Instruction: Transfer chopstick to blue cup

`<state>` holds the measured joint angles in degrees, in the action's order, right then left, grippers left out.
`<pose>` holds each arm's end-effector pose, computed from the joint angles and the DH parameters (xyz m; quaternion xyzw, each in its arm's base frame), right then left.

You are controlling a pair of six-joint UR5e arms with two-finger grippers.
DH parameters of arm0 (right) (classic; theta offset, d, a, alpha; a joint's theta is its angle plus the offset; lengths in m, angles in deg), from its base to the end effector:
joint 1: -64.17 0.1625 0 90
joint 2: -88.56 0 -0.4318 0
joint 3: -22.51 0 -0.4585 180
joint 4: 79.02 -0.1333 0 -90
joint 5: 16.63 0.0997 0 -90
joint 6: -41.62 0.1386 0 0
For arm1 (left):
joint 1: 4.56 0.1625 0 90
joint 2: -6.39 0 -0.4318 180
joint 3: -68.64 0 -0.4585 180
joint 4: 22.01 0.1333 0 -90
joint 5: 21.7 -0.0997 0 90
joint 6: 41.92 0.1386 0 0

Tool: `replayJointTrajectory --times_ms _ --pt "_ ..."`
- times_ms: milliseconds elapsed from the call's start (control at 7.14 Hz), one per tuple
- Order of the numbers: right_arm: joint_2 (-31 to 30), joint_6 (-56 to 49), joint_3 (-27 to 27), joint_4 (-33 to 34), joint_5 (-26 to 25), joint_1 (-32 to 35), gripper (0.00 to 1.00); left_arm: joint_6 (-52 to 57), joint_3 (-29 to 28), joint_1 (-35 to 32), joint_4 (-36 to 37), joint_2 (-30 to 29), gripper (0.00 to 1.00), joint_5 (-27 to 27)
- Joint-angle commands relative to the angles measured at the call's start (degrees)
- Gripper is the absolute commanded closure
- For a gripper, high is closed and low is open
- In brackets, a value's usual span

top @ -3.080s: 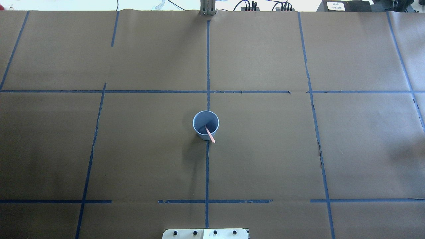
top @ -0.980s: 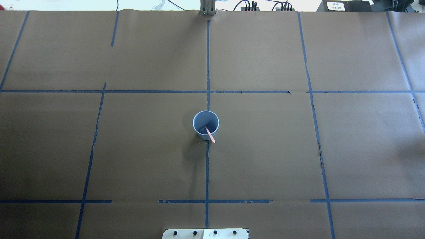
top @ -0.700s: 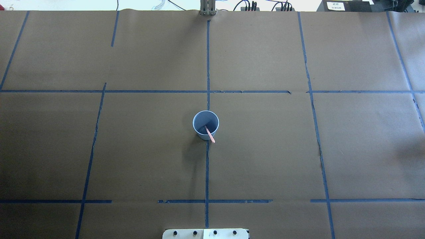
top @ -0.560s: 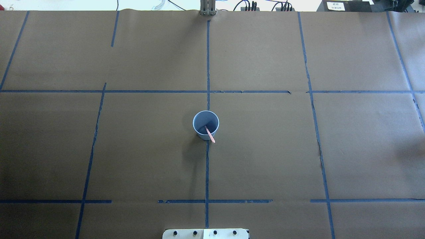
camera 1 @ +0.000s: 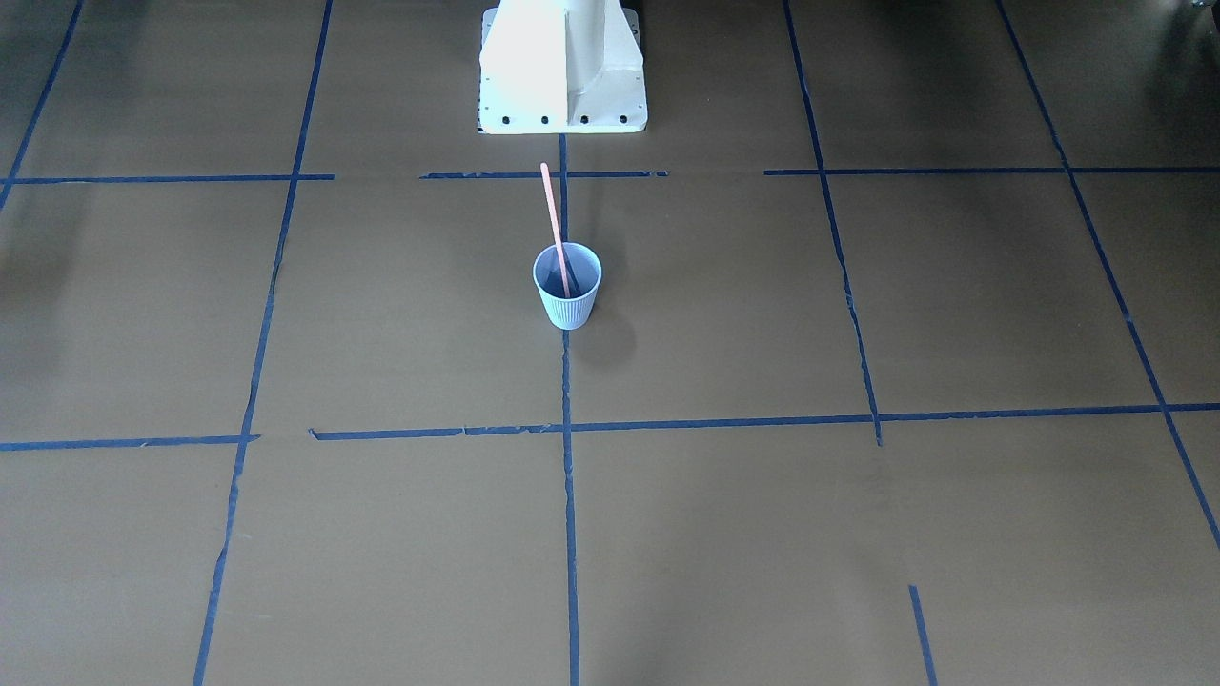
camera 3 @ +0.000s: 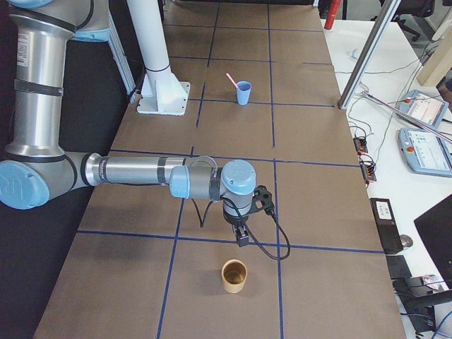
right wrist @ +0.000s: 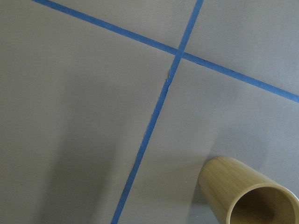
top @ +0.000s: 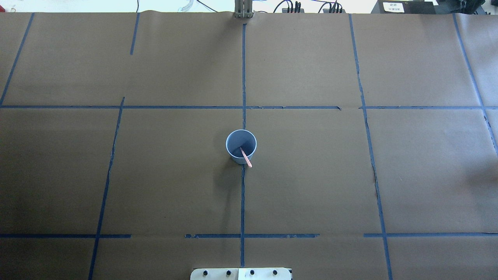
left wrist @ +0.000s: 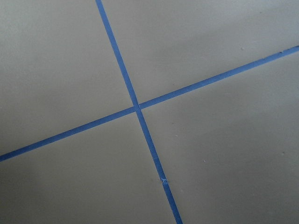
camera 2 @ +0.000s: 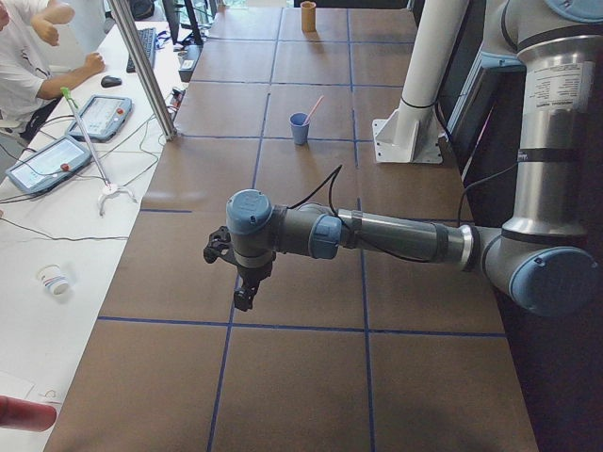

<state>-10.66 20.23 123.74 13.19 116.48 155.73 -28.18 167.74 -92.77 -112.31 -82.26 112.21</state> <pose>0.0519 -0.4871 0.6742 0.0715 -0.3604 -0.1595 0.9163 -0.0198 -0.5577 0.6173 0.1036 0.3642 0.1510 0.9132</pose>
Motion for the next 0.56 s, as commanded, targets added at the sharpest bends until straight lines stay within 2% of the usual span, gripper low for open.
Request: replayJointTrajectory --times_ms 0,420 --pt "0.9 2.5 -0.4 0.0 -0.4 1.3 0.0 -0.3 0.7 0.1 0.1 -0.6 0.0 0.2" --pt "2.2 3.9 0.5 0.4 0.1 2.2 0.0 -0.1 0.1 0.2 1.9 -0.6 0.0 0.1"
